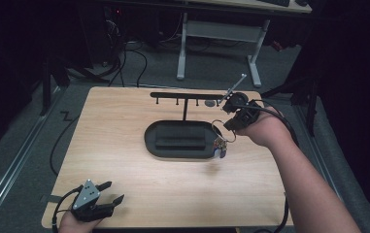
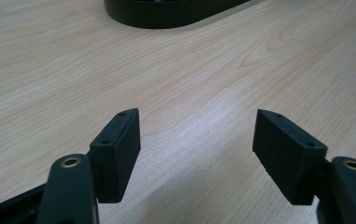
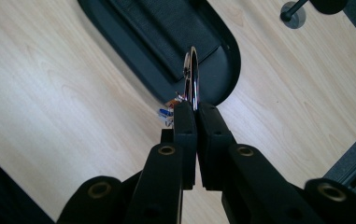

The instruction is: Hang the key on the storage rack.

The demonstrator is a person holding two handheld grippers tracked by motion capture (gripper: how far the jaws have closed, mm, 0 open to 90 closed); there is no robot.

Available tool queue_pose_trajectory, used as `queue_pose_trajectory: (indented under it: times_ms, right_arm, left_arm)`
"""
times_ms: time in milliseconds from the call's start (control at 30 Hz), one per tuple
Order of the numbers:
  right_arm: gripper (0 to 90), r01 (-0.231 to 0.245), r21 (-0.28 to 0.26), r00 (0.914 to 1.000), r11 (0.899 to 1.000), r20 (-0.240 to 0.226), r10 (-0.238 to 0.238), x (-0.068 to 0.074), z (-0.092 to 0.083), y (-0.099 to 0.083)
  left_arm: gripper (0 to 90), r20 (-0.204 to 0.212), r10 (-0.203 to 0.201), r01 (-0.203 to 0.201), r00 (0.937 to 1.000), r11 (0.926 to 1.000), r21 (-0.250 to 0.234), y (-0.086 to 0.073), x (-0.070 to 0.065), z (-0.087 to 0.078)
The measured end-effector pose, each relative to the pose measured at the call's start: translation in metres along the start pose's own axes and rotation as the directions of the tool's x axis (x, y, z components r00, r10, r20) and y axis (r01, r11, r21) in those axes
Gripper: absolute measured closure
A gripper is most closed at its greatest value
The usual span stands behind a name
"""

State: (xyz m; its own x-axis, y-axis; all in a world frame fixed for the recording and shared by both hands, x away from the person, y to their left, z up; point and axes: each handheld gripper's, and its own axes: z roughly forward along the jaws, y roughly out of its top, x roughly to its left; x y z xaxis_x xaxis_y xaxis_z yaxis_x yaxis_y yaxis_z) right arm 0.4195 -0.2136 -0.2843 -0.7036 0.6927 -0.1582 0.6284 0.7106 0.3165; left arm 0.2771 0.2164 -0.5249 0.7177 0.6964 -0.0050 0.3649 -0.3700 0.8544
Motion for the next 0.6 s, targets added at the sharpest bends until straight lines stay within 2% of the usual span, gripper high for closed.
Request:
queue_pose_trajectory:
  times_ms: [133, 300, 400, 600]
  right_arm:
    - [88.1, -0.007, -0.007, 1.0, 1.0, 0.005, 0.007, -0.009, 0.007, 0.01]
    - [88.1, -0.018, -0.011, 0.9998, 1.0, 0.005, 0.018, -0.023, 0.018, 0.021]
    - [88.1, -0.042, -0.015, 0.9991, 0.999, 0.005, 0.042, -0.034, 0.026, 0.025]
    - [88.1, -0.089, -0.021, 0.996, 0.996, -0.002, 0.089, -0.051, 0.037, 0.033]
  left_arm:
    - [33.5, -0.003, 0.016, -0.016, 0.9999, 0.9999, 0.005, 0.001, -0.002, 0.002]
    - [33.6, -0.002, 0.017, -0.017, 0.9999, 0.9998, 0.01, 0.0, -0.003, 0.001]
    - [33.6, 0.006, 0.003, -0.003, 1.0, 1.0, -0.002, 0.001, -0.002, 0.0]
    - [33.6, 0.005, 0.02, -0.02, 0.9998, 0.9998, 0.008, 0.001, -0.004, 0.001]
